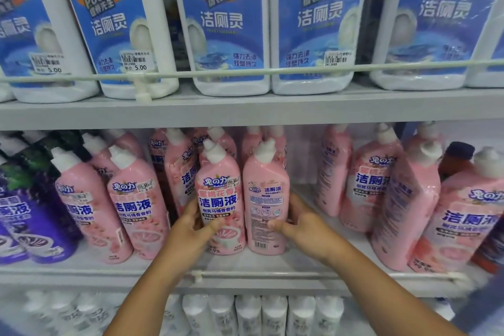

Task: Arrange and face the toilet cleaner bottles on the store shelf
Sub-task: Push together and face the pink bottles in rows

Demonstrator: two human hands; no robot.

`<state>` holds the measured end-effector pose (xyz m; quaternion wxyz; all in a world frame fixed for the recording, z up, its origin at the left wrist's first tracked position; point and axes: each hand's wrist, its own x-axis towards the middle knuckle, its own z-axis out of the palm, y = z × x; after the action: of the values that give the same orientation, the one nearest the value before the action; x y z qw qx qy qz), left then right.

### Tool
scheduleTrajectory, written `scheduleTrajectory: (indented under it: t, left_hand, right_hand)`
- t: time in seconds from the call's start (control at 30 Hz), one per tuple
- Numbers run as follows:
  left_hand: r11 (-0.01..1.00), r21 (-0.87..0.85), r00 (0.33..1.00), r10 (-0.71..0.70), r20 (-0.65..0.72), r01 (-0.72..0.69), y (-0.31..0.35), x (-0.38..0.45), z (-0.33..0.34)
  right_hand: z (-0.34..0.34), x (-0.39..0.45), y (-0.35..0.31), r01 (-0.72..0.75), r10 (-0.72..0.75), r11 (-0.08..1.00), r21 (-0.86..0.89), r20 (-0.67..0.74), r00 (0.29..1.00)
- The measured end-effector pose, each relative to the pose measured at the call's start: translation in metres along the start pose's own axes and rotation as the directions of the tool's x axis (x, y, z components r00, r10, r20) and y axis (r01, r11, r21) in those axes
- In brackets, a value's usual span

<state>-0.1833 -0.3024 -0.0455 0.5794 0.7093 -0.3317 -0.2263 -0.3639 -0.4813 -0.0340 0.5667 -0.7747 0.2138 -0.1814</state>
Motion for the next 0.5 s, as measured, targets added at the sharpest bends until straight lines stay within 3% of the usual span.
scheduleTrajectory:
  t: [0.07,0.13,0.2,0.3,0.37,0.43,0.5]
  left_hand:
    - [1.0,0.007,1.0,0.003,0.0,-0.003,-0.001,0.0,0.0]
    - [1.0,-0.004,1.0,0.006,0.0,-0.006,-0.003,0.0,0.0]
    - [1.0,0.001,1.0,0.007,0.017,-0.007,-0.003,0.0,0.002]
    - [1.0,0.002,0.998,0.01,0.062,-0.01,-0.001,0.002,0.005]
    - [1.0,0.017,0.996,0.005,0.087,-0.007,0.0,0.002,0.007]
    - [1.0,0.023,0.996,0.0,0.09,-0.002,0.0,0.003,0.009]
    - [1.0,0.019,0.997,-0.003,0.075,0.001,-0.001,0.003,0.01]
  right_hand:
    - [0.004,-0.004,-0.002,-0.002,-0.005,0.998,-0.058,-0.126,0.992]
    - [0.013,-0.006,-0.001,-0.002,-0.085,0.973,-0.231,-0.364,0.928]
    - [0.021,-0.006,0.003,-0.033,-0.143,0.94,-0.34,-0.48,0.865]
    - [0.017,-0.007,0.011,-0.024,-0.089,0.954,-0.298,-0.358,0.929]
    - [0.005,-0.008,0.015,0.019,-0.026,0.998,-0.06,-0.11,0.994]
    - [-0.01,-0.008,0.018,-0.027,0.013,0.986,0.163,0.088,0.996]
    - [-0.021,-0.006,0.018,-0.055,0.034,0.979,0.195,0.113,0.993]
